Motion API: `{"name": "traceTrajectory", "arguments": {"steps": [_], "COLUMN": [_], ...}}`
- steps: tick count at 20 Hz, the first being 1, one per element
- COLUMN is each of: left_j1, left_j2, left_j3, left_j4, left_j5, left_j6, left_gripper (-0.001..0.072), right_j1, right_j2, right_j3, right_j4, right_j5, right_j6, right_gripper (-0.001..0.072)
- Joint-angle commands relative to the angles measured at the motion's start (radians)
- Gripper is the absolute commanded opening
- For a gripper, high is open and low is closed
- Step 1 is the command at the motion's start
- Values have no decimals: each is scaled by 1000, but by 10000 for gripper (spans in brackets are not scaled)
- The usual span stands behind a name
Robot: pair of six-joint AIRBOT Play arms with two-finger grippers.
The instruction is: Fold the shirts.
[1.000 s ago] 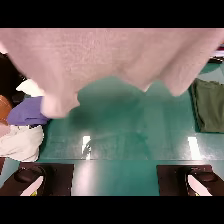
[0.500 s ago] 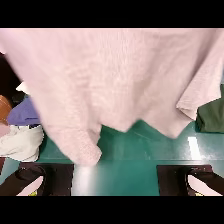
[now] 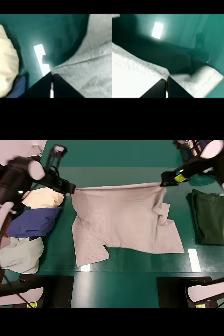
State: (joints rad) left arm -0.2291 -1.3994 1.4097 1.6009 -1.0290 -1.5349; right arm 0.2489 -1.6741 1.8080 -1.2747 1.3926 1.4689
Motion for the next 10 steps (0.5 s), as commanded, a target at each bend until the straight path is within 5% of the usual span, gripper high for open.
{"name": "traceTrajectory", "arguments": {"steps": [1,2,3,5,10], "left_j1": [56,85,112,164,245], "left_j2": [-103,-101,-101,-100,-48], "left_j3": [-32,-23,-7,29,-55], "left_j4": [14,11,-2,-56,-319], "left_j5": [184,180,146,18,-222], "left_j6": [-92,-120,-136,-117,97], "left_gripper": [31,289,447,429,430], "right_j1": [-10,-20,-40,-74,-147], "right_j2": [-145,-168,-184,-179,-16], "right_j3": [79,118,156,184,-2], "right_j4": [60,115,182,298,351], "right_j5": [-23,-10,1,26,119], "right_j6": [-17,-17,-17,-21,-79], "right_gripper": [19,141,324,332,332]}}
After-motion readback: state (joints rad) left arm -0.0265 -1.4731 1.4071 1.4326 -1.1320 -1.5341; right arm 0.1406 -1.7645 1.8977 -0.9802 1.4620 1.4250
